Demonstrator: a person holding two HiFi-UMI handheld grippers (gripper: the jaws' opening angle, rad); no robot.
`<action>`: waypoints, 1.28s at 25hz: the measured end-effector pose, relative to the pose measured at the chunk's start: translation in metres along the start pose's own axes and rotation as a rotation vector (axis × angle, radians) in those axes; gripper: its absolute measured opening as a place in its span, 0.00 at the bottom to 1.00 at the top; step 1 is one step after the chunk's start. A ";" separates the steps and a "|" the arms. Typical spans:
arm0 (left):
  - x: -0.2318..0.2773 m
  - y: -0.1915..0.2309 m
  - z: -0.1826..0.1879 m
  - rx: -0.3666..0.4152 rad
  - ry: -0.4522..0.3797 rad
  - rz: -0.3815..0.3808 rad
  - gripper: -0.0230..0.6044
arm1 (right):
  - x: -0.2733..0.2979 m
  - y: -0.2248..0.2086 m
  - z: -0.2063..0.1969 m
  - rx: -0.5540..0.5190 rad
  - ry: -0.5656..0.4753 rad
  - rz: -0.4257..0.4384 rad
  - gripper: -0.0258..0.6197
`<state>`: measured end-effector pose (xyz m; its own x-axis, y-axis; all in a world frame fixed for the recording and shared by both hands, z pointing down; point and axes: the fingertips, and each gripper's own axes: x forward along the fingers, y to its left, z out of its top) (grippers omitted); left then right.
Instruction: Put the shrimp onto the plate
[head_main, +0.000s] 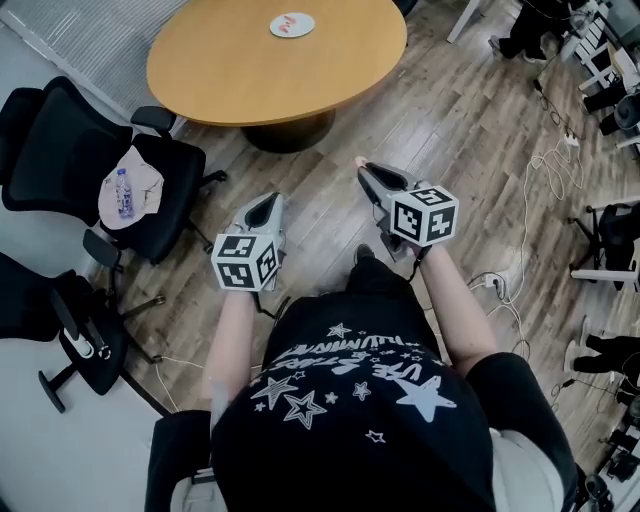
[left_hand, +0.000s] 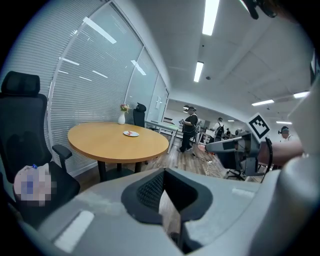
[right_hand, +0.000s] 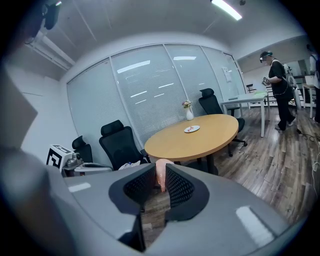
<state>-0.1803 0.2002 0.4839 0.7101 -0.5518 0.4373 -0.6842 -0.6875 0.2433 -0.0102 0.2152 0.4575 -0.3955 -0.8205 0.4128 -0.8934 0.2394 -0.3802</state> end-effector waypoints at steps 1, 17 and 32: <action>0.002 0.002 0.001 -0.003 0.000 0.002 0.04 | 0.002 -0.003 0.002 0.005 -0.002 -0.004 0.14; 0.098 0.042 0.050 -0.049 -0.001 0.120 0.04 | 0.094 -0.100 0.085 0.032 0.000 0.082 0.14; 0.216 0.071 0.124 -0.074 -0.003 0.228 0.04 | 0.179 -0.207 0.172 0.030 0.041 0.182 0.14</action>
<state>-0.0548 -0.0260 0.4878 0.5366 -0.6901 0.4856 -0.8369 -0.5089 0.2017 0.1410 -0.0706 0.4679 -0.5592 -0.7430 0.3678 -0.7996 0.3664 -0.4757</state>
